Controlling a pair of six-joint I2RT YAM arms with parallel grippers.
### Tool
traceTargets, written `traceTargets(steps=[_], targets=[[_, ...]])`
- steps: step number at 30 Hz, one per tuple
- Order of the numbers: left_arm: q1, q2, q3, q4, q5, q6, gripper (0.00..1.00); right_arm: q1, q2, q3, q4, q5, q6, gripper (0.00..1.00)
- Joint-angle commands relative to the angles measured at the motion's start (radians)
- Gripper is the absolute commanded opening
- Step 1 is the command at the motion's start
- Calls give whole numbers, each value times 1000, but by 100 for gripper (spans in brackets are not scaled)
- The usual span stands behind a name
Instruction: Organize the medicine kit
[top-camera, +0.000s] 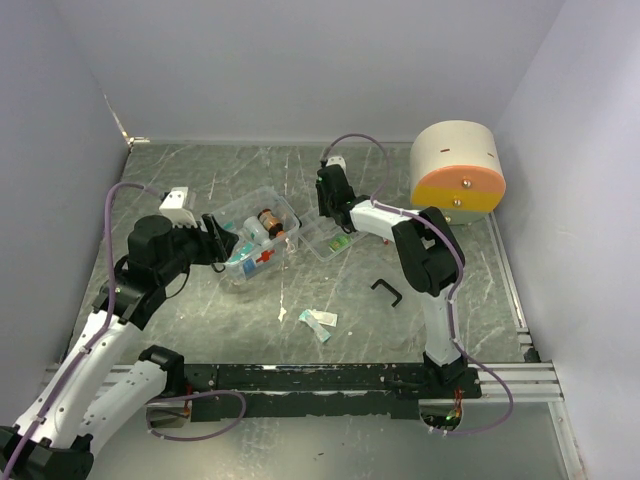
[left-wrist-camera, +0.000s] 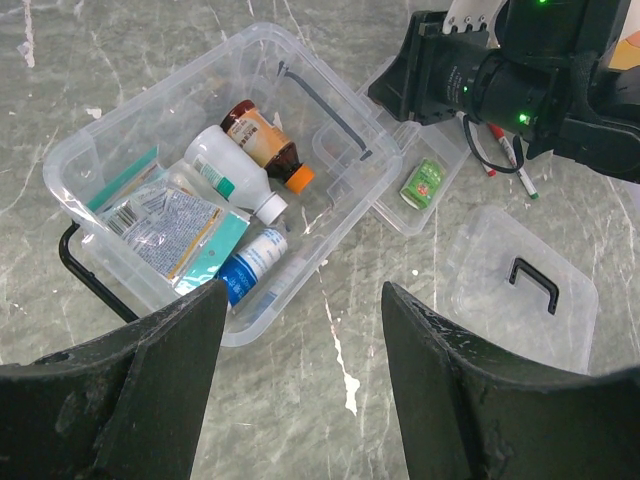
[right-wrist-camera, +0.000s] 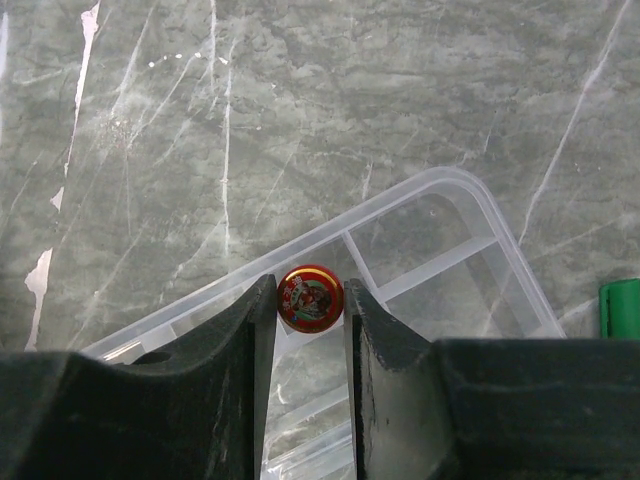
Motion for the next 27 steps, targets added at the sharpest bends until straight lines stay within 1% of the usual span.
traceTargets(steps=[1,3,8,10,15,18,22,27], targets=[[-1,-3,4,17,-10,-2,74,-11,22,22,4,-5,-16,31],[-1,-2,4,17,-9,-2,74,-11,21,16,4,-9,-16,33],[-1,-4,7,13,-12,1,74,-11,-8,12,-11,-16,-7,49],[-1,-5,9,13,-13,2,74,-11,-29,17,-24,-13,-2,52],[-1,-5,16,10,-8,8,74,-11,-88,50,-108,-8,16,53],[-1,-8,22,7,0,14,74,-11,-178,22,-156,-17,41,53],[-1,-16,29,8,10,21,74,-10,-323,-94,-198,-64,75,53],[-1,-21,29,53,24,12,74,10,-516,-300,-255,-154,81,53]])
